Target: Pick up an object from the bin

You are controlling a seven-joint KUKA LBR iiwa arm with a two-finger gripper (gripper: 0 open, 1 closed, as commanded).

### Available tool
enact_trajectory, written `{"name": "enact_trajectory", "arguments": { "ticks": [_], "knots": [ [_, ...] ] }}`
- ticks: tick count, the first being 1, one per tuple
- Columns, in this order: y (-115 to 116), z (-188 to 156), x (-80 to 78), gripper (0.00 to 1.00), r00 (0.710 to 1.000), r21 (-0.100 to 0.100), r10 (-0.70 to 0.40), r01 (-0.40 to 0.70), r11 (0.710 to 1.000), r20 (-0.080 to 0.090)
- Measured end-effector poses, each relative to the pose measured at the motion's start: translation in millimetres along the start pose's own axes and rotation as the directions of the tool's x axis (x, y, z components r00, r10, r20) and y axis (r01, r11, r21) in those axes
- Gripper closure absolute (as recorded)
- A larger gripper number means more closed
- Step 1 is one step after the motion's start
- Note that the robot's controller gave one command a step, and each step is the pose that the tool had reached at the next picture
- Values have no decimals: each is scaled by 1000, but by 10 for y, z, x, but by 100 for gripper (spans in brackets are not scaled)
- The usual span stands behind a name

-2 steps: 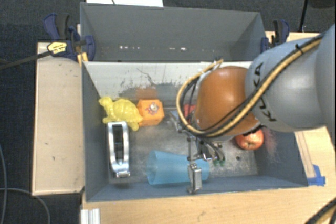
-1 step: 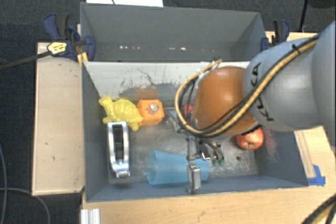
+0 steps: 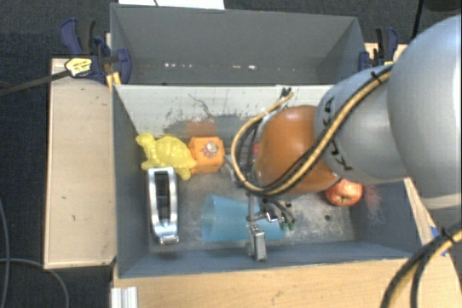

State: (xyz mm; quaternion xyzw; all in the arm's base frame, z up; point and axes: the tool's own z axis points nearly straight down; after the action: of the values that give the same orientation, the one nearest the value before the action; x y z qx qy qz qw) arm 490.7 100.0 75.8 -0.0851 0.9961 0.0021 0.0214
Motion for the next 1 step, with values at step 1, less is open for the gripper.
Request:
{"name": "enact_trajectory", "arguments": {
  "ticks": [1],
  "knots": [
    [104, 34, 94, 100, 999, 1, 45, -45, 999, -30]
  ]
}}
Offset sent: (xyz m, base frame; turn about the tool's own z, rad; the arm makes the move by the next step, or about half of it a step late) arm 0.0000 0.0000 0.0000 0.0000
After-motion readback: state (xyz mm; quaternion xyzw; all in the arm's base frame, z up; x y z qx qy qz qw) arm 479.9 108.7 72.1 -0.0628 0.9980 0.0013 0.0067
